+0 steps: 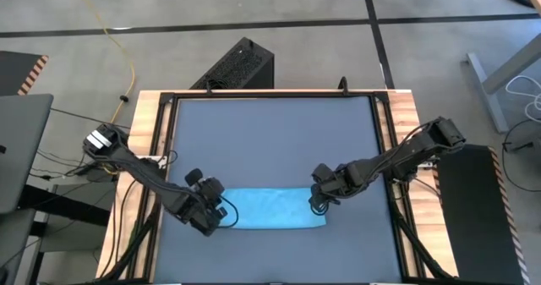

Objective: Roll towel
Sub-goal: Fold the blue towel

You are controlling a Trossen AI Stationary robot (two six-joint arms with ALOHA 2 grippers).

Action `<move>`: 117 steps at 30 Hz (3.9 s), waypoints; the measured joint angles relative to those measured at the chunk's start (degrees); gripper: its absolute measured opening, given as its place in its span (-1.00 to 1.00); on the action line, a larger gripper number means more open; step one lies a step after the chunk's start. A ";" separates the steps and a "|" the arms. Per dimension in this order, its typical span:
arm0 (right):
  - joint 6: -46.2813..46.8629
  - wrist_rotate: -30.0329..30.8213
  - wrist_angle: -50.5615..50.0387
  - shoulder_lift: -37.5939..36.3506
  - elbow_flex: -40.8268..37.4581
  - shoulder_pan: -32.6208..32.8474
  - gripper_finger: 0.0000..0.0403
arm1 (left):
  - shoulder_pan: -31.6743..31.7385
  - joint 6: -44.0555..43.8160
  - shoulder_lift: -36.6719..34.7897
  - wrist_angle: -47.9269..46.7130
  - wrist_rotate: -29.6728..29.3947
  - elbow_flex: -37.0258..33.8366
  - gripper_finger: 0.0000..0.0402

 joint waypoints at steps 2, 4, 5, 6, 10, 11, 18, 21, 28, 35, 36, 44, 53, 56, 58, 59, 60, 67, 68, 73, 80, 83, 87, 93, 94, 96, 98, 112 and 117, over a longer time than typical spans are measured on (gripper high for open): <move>-1.27 -0.06 -0.58 0.00 1.36 0.20 -0.33 | -1.34 1.93 -1.78 0.42 -2.85 0.00 -0.46; -2.34 0.05 -0.72 0.00 2.87 0.50 -0.36 | -2.40 3.73 -3.31 0.25 -3.96 0.00 -0.47; -2.59 0.40 -0.59 0.00 3.55 0.53 -0.37 | -2.75 4.66 -3.95 0.52 -4.01 0.00 -0.48; -2.57 1.03 -0.49 0.00 4.08 0.74 -0.38 | -3.01 5.48 -4.34 1.07 -3.89 0.00 -0.49; -2.56 3.84 3.40 0.00 4.70 1.93 -0.42 | -3.39 13.88 -5.18 14.61 0.07 -3.54 -0.58; -2.56 4.77 4.60 0.14 4.70 2.44 -0.43 | -3.39 16.32 -5.16 19.46 1.72 -5.27 -0.62; -1.15 15.69 8.28 0.24 4.67 6.69 -0.68 | -3.37 15.04 -4.94 34.95 1.49 -12.75 -0.97; 2.14 18.95 11.41 0.21 2.23 8.06 -0.89 | -3.24 14.64 -4.57 33.55 0.95 -12.81 -0.99; 10.26 17.35 18.53 0.31 -4.75 11.07 -0.87 | -0.65 14.56 -4.59 30.87 2.50 -12.81 -1.00; 13.00 16.77 21.61 0.29 -5.59 16.48 -0.95 | 0.93 15.19 -4.59 27.57 2.97 -12.81 -1.00; 13.14 16.60 22.39 0.31 -5.59 16.98 -0.94 | 0.96 15.46 -4.59 27.23 2.99 -12.81 -1.00; 16.58 16.96 27.12 0.28 -5.59 21.50 -0.92 | -0.11 21.73 -4.75 31.54 2.99 -12.79 -1.00; 18.15 17.26 30.80 7.12 -5.59 21.88 -0.92 | 1.81 21.51 -4.64 29.49 5.29 -13.00 -1.00; 19.05 16.98 30.86 10.21 -4.85 21.92 -0.92 | 1.33 17.94 -4.64 30.19 5.48 -15.12 -1.00; 19.25 16.91 30.84 11.64 -4.21 21.90 -0.92 | 0.60 14.58 -4.64 30.03 5.80 -16.81 -1.00; 19.21 16.72 30.94 12.28 -3.99 21.89 -0.92 | 0.25 13.02 -4.61 30.20 5.92 -17.57 -1.00; 19.20 16.35 30.88 12.82 -3.93 21.89 -0.92 | -0.09 11.73 -4.61 30.69 6.08 -18.33 -1.00; 19.21 14.21 30.61 15.50 -3.75 21.87 -0.92 | -1.75 6.63 -4.64 32.78 4.45 -20.98 -1.00; 19.19 14.06 30.69 15.80 -3.71 21.87 -0.92 | -1.75 6.01 -4.65 32.22 3.91 -20.98 -1.00; 20.42 13.72 31.11 16.87 -3.59 21.78 -0.92 | -2.04 3.08 -5.72 29.88 -1.47 -21.00 -1.00; 20.65 13.65 31.00 16.92 -3.60 21.74 -0.92 | -2.13 7.57 -9.51 30.03 -2.16 -20.99 -1.00; 20.64 13.62 30.87 16.94 -3.62 21.74 -0.92 | -2.17 7.75 -11.09 31.82 -3.33 -21.00 -1.00; 20.64 13.53 30.67 16.97 -3.62 21.67 -0.92 | -2.77 19.94 -11.51 49.86 0.01 -20.96 -1.00; 19.63 12.86 29.46 16.98 -3.67 20.77 -0.92 | -4.49 20.28 -3.97 57.88 12.01 -20.29 -1.00; 19.38 12.62 29.14 16.98 -3.66 20.54 -0.92 | -5.39 19.28 -2.46 57.99 12.74 -19.90 -1.00; 17.96 11.71 29.01 16.98 -3.65 19.90 -0.92 | -7.13 17.26 0.46 58.19 13.40 -18.99 -1.00; 16.57 10.43 28.99 16.98 -3.65 19.19 -0.92 | -8.52 14.95 3.31 58.08 13.60 -18.22 -1.00; 10.99 4.16 28.54 16.24 -3.73 15.73 -0.92 | -14.90 17.69 8.33 55.39 6.70 -8.42 -1.00; 10.97 4.17 28.71 16.24 -3.73 15.73 -0.92 | -13.42 12.88 4.76 38.81 0.89 -6.34 -1.00</move>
